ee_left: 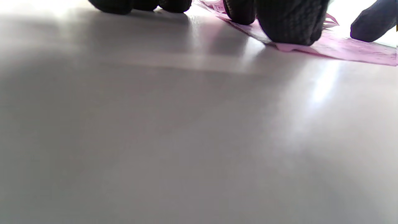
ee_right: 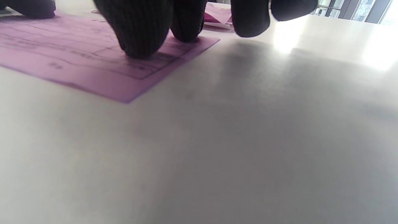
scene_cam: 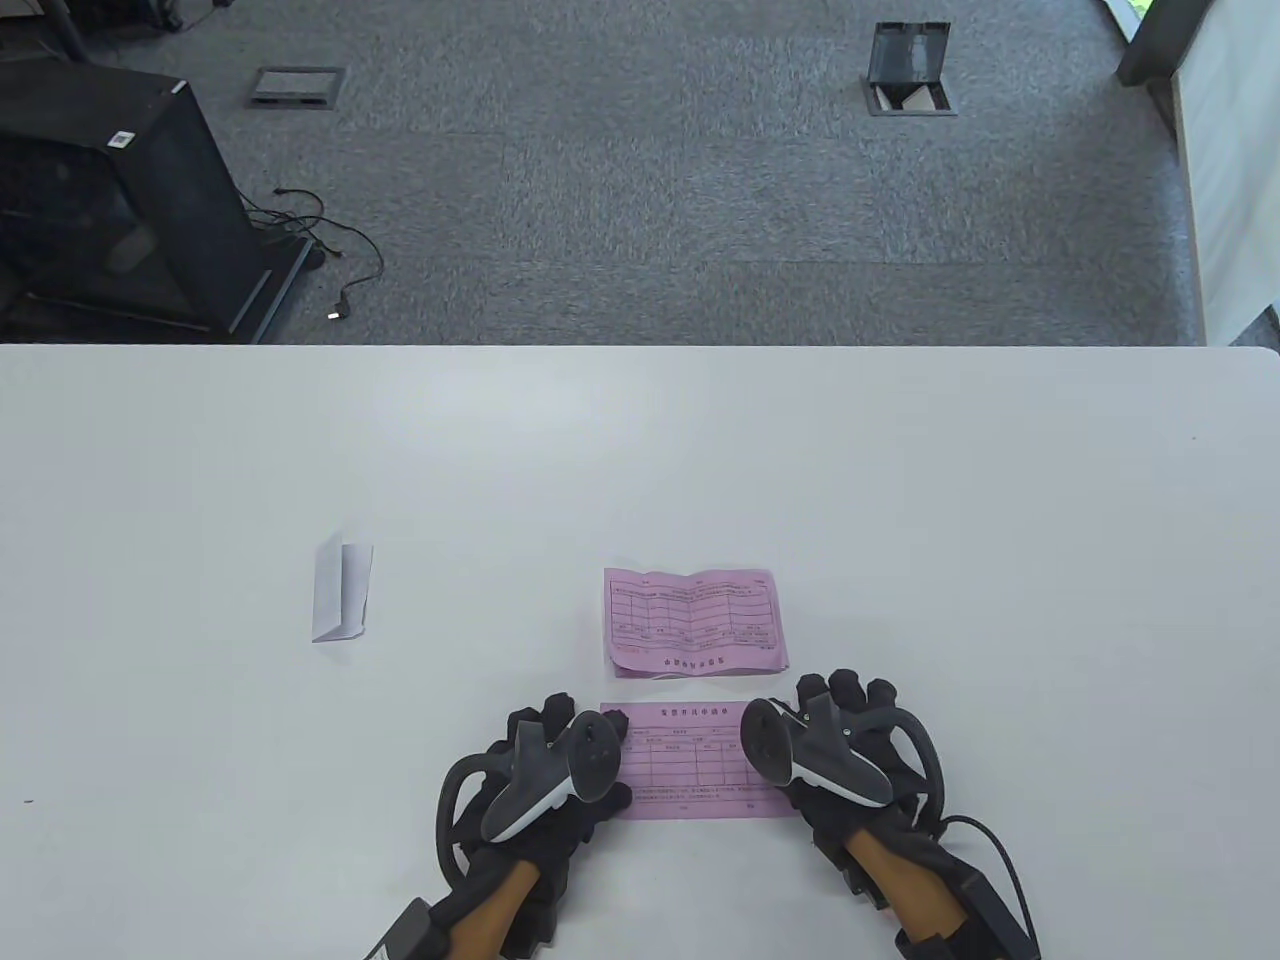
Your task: Unfold folded invoices and stack
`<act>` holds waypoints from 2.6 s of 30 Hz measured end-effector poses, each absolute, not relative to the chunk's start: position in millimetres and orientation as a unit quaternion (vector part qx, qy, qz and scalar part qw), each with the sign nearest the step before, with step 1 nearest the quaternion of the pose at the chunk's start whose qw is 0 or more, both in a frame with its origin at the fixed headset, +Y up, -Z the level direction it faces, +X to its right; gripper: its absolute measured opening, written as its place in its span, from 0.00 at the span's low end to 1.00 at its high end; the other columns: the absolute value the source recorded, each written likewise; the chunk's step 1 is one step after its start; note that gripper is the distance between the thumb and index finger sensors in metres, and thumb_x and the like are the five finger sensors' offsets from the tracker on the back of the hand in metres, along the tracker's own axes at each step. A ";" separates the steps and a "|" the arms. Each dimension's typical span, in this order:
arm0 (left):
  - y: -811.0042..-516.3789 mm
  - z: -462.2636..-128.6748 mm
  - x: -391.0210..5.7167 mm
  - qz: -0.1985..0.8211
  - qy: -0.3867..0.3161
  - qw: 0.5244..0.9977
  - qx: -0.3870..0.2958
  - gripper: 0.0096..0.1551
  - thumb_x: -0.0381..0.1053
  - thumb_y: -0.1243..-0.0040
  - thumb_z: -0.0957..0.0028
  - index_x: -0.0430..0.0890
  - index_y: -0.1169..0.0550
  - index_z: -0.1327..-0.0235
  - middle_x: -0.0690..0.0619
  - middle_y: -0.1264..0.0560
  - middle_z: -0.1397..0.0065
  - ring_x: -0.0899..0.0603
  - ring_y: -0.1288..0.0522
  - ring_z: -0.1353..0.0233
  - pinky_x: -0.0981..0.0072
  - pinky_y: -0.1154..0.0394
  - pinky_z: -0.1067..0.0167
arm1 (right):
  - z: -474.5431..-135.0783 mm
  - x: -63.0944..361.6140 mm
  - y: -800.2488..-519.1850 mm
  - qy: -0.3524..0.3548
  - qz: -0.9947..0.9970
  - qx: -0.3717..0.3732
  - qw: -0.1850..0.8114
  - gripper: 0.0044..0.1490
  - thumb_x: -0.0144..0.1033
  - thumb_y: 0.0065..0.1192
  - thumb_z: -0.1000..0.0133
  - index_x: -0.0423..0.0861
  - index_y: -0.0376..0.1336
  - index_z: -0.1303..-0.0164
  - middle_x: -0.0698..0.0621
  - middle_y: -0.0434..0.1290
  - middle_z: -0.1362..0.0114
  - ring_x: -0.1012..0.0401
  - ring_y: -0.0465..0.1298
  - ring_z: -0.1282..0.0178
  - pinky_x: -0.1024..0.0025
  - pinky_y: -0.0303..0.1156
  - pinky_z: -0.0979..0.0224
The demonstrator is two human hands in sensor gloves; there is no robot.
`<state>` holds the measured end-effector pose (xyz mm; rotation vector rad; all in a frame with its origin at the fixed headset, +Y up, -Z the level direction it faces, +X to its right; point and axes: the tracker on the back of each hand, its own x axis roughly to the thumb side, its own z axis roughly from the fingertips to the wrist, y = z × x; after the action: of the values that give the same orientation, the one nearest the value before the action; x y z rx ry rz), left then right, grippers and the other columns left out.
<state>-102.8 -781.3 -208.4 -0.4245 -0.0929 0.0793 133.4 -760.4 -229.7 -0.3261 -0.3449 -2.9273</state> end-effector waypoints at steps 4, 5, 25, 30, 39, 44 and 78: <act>-781.1 -209.0 -102.7 0.039 -0.046 0.975 -0.214 0.43 0.65 0.42 0.51 0.69 0.44 0.22 0.45 0.56 0.13 0.33 0.55 0.19 0.46 0.44 0.26 | -220.8 123.1 -730.9 0.007 -0.995 -0.102 0.009 0.36 0.55 0.57 0.48 0.57 0.58 0.28 0.39 0.59 0.20 0.36 0.56 0.21 0.27 0.50 0.26; -781.1 -209.1 -102.6 0.039 -0.046 0.975 -0.214 0.43 0.65 0.42 0.51 0.69 0.44 0.22 0.45 0.56 0.13 0.33 0.55 0.19 0.46 0.44 0.26 | -217.6 116.3 -723.6 0.034 -0.993 -0.111 -0.022 0.36 0.55 0.57 0.48 0.57 0.58 0.28 0.39 0.59 0.20 0.36 0.56 0.21 0.27 0.50 0.26; -781.3 -209.8 -101.8 0.039 -0.049 0.976 -0.210 0.43 0.65 0.42 0.51 0.67 0.44 0.21 0.44 0.56 0.13 0.33 0.55 0.20 0.46 0.44 0.26 | -218.7 44.8 -767.5 -0.089 -0.976 -0.190 0.058 0.39 0.55 0.57 0.48 0.59 0.54 0.25 0.38 0.54 0.17 0.34 0.49 0.18 0.24 0.45 0.26; -781.3 -209.9 -102.0 0.039 -0.049 0.976 -0.210 0.43 0.65 0.42 0.51 0.67 0.44 0.21 0.44 0.56 0.13 0.33 0.55 0.20 0.46 0.44 0.26 | -221.6 64.8 -765.0 -0.097 -0.977 -0.171 0.082 0.38 0.54 0.57 0.48 0.60 0.55 0.25 0.39 0.54 0.17 0.34 0.50 0.18 0.24 0.46 0.26; -781.3 -209.9 -102.6 0.039 -0.049 0.976 -0.211 0.43 0.66 0.42 0.51 0.68 0.44 0.22 0.44 0.56 0.13 0.33 0.55 0.20 0.46 0.44 0.26 | -227.0 112.2 -768.0 -0.117 -0.983 -0.126 0.058 0.39 0.54 0.57 0.48 0.62 0.53 0.25 0.39 0.54 0.17 0.34 0.49 0.18 0.25 0.46 0.26; -781.3 -209.9 -102.9 0.039 -0.049 0.976 -0.211 0.43 0.66 0.42 0.51 0.68 0.44 0.21 0.44 0.56 0.13 0.33 0.55 0.20 0.46 0.44 0.26 | -225.5 133.4 -768.8 -0.117 -0.986 -0.106 0.054 0.39 0.54 0.57 0.48 0.61 0.53 0.25 0.39 0.54 0.17 0.34 0.50 0.19 0.25 0.46 0.26; -782.0 -208.3 -101.7 0.037 -0.054 0.977 -0.205 0.43 0.66 0.43 0.50 0.66 0.45 0.21 0.43 0.56 0.13 0.32 0.55 0.20 0.45 0.44 0.26 | -225.4 138.3 -781.1 -0.121 -0.990 -0.062 -0.028 0.42 0.55 0.55 0.45 0.47 0.51 0.25 0.37 0.50 0.17 0.35 0.49 0.18 0.30 0.50 0.24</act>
<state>-101.7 -782.0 -208.3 -0.4128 -0.1082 0.0741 138.3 -781.1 -225.4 -0.1994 -0.3866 -3.1687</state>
